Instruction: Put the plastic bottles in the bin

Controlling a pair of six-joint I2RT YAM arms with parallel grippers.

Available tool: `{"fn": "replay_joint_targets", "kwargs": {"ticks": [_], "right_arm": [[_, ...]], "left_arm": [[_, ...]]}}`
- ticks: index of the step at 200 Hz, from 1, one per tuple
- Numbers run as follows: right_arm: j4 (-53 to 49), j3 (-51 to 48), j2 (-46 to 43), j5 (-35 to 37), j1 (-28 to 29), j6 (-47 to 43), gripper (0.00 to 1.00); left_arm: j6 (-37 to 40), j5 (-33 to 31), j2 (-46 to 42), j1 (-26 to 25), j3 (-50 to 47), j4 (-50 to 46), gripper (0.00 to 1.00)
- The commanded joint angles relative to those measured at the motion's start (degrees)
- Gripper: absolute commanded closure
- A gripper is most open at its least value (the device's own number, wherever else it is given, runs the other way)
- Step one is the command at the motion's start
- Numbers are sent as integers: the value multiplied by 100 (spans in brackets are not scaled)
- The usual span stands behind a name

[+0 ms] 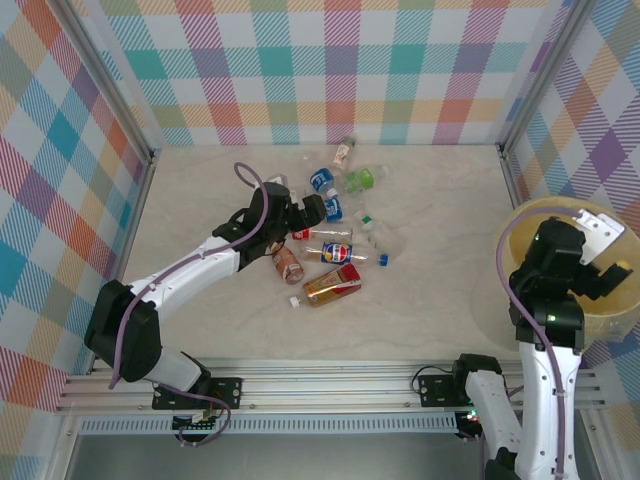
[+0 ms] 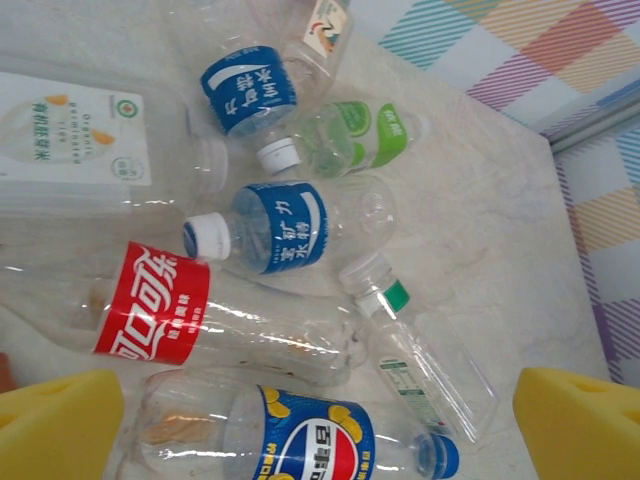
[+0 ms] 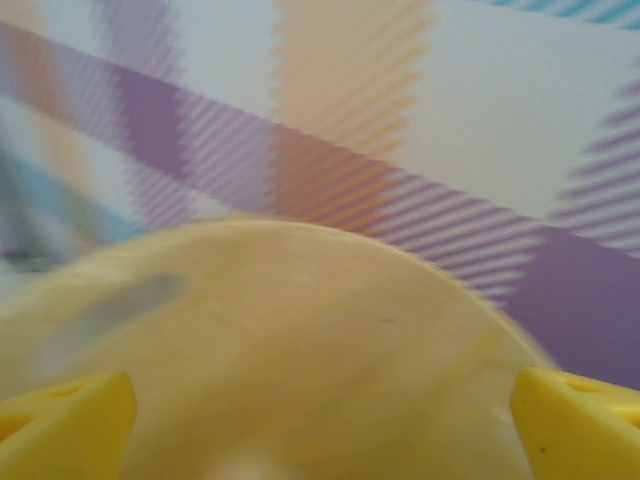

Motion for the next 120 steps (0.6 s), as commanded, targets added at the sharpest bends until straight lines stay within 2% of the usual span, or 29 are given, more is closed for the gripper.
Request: {"fn": "replay_joint_targets", "kwargs": {"ticks": [1, 29, 43, 87, 101, 120], "right_arm": [[-82, 373, 275, -2945, -11, 362, 0], [185, 871, 1139, -5278, 34, 704, 0], [676, 831, 1355, -5939, 135, 905, 0], [1721, 590, 1856, -7200, 513, 1508, 0], [2010, 455, 2027, -7466, 743, 1718, 0], [2134, 341, 2309, -7489, 1186, 1871, 0]], "left_arm": [[-191, -371, 11, 49, 131, -458, 0], [-470, -713, -48, 49, 153, -1136, 0], [-642, -910, -51, 57, 184, -1534, 0], [-1251, -1217, 120, 84, 375, -2928, 0], [-1562, -1008, 197, 91, 254, -3028, 0], [-1837, -422, 283, 81, -122, -2536, 1]]}}
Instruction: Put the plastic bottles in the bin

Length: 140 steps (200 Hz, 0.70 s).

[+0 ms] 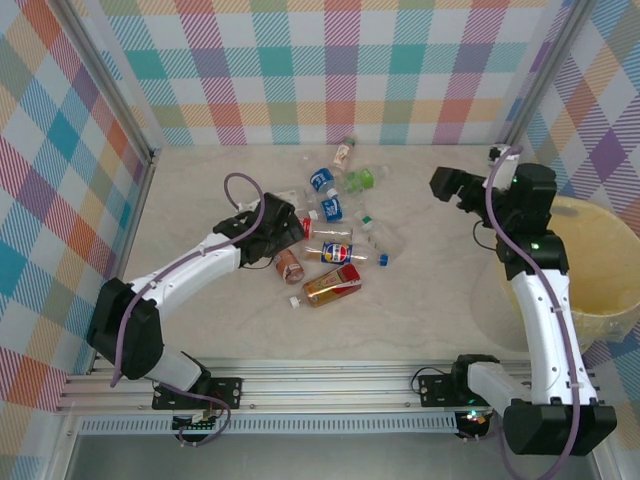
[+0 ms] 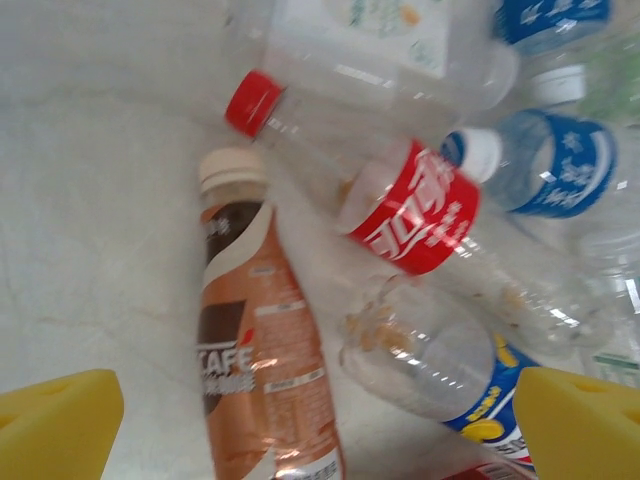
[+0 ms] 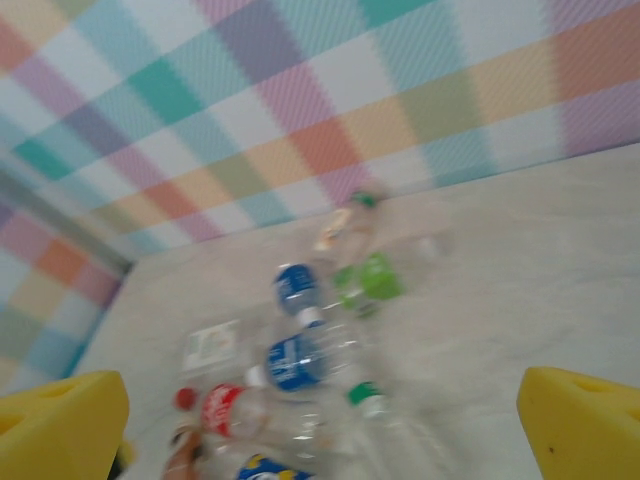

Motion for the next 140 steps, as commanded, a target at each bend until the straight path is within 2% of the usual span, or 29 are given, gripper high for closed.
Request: {"fn": "replay_joint_targets", "kwargs": {"ticks": [1, 26, 49, 73, 113, 140], "right_arm": [[608, -160, 270, -686, 422, 408, 0], [555, -310, 549, -426, 845, 432, 0], [577, -481, 656, -281, 1022, 511, 0], [510, -573, 681, -78, 1072, 509, 0], [424, -569, 783, 22, 1083, 513, 0], [307, -496, 876, 31, 1099, 535, 0]], "left_arm": [[-591, 474, 168, 56, -320, -72, 1], [-720, 797, 441, -5, -514, 297, 4], [-702, 601, 669, -108, -482, 208, 6], [-591, 620, 742, -127, -739, 703, 8], [-20, 1226, 1092, -144, -984, 1721, 12], [199, 1395, 1350, -142, -930, 1894, 17]]}}
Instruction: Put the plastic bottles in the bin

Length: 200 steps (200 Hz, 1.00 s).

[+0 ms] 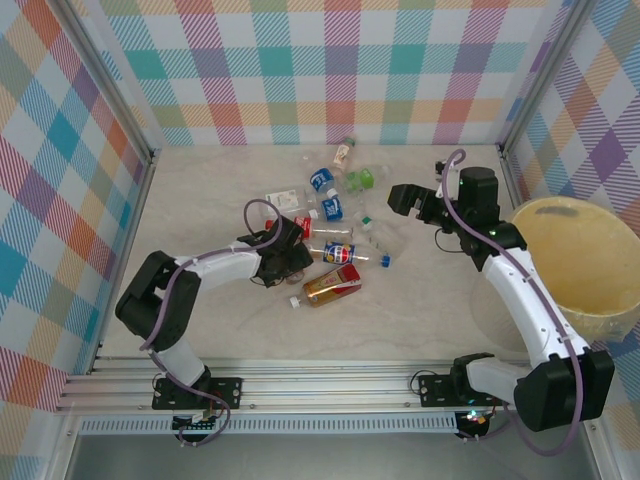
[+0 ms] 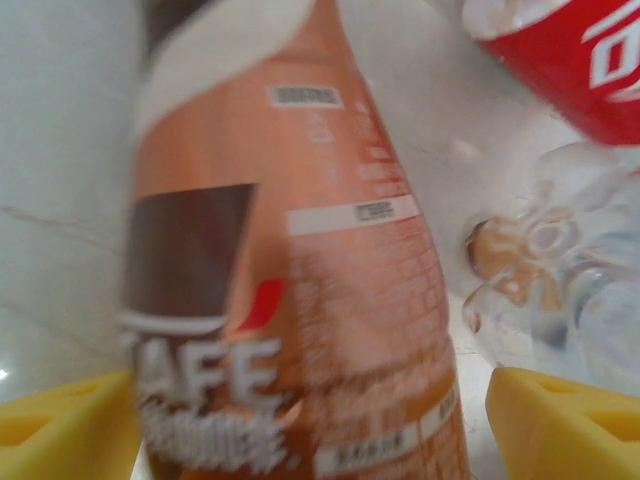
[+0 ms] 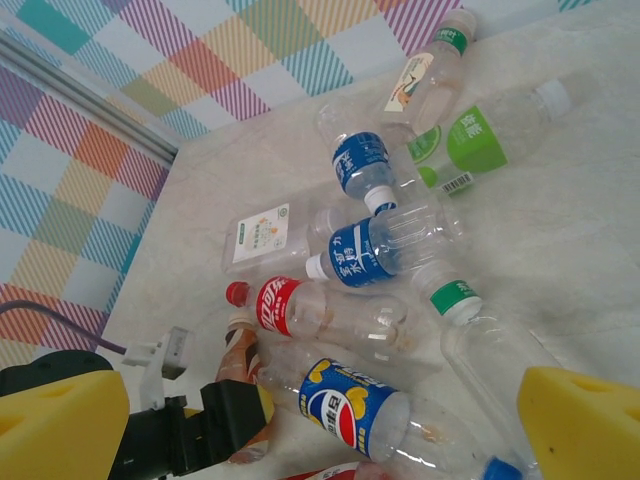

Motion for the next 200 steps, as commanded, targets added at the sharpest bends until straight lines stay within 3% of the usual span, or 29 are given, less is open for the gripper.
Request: {"fn": "replay_joint_targets", "kwargs": {"ticks": [1, 28, 55, 135, 165, 200], "right_arm": [[-13, 79, 96, 66, 66, 89, 0], [-39, 40, 74, 151, 93, 90, 0], [-26, 9, 116, 166, 101, 83, 0], [909, -55, 405, -250, 365, 381, 0], [1322, 106, 624, -581, 390, 868, 0], [1678, 619, 954, -1376, 428, 1253, 0]], "left_arm": [[345, 276, 185, -65, -20, 449, 18], [260, 85, 240, -66, -70, 376, 34], [284, -4, 48, -59, -177, 423, 42], [1964, -269, -1627, 189, -543, 719, 48], [2810, 351, -2351, 410, -404, 1036, 48], [3473, 2200, -2487, 567, 160, 1464, 48]]}}
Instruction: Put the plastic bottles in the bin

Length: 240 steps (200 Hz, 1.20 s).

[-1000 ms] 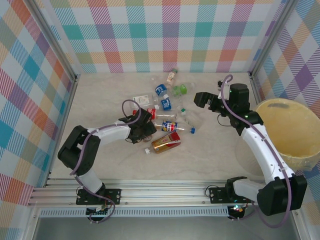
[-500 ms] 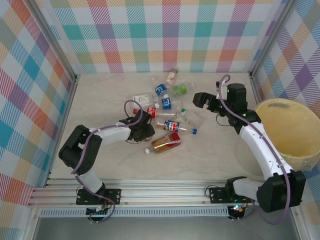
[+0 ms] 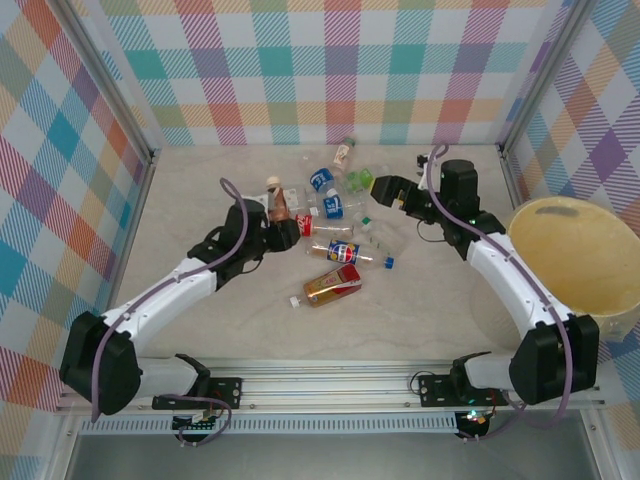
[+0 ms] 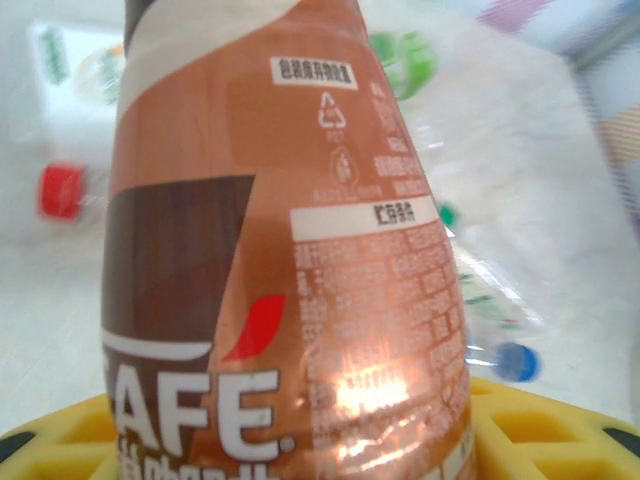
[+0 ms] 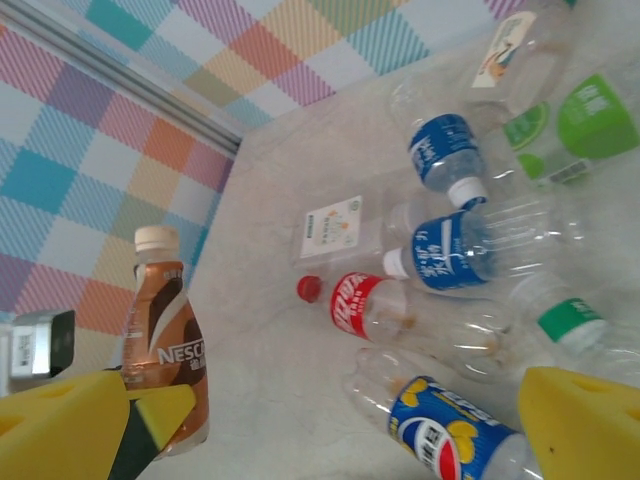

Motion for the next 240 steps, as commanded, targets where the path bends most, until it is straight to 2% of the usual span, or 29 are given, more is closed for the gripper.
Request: {"fn": "replay_joint_targets", "kwargs": {"ticks": [1, 31, 60, 93, 109, 141, 154, 163, 172, 199, 216, 240], "right_arm": [[618, 493, 134, -775, 54, 426, 0], [1106, 884, 321, -1589, 143, 660, 0], [1140, 1170, 431, -1723, 227, 665, 0], [1209, 1468, 785, -2338, 322, 762, 0], [1010, 1602, 941, -2374, 423, 663, 0], [789, 1839, 1195, -2510, 574, 531, 6], [859, 1844, 1219, -2386, 589, 602, 10], [925, 1844, 1228, -2311, 594, 705, 18], [994, 1836, 1265, -2186, 598, 841, 22], [1650, 1592, 1337, -1972, 598, 1322, 36], [1696, 1631, 1390, -1998, 607, 1352, 46], [1672, 1625, 1405, -1914, 624, 1272, 54]], "left_arm": [[815, 1524, -14, 80, 500, 487, 48], [1023, 2923, 377, 80, 1134, 780, 47], [1029, 3839, 874, 80, 1683, 1057, 48], [868, 4331, 1218, 49, 1967, 1385, 48], [863, 4542, 1321, 4, 2068, 1415, 47], [877, 4801, 1506, -17, 2202, 1423, 47], [843, 4911, 1577, -25, 2247, 1447, 46], [830, 4954, 1605, -23, 2274, 1427, 45], [830, 4940, 1621, -26, 2282, 1397, 45], [821, 4914, 1639, -43, 2260, 1356, 45], [832, 4899, 1652, -50, 2270, 1308, 45], [878, 4825, 1653, -61, 2306, 1188, 43]]}}
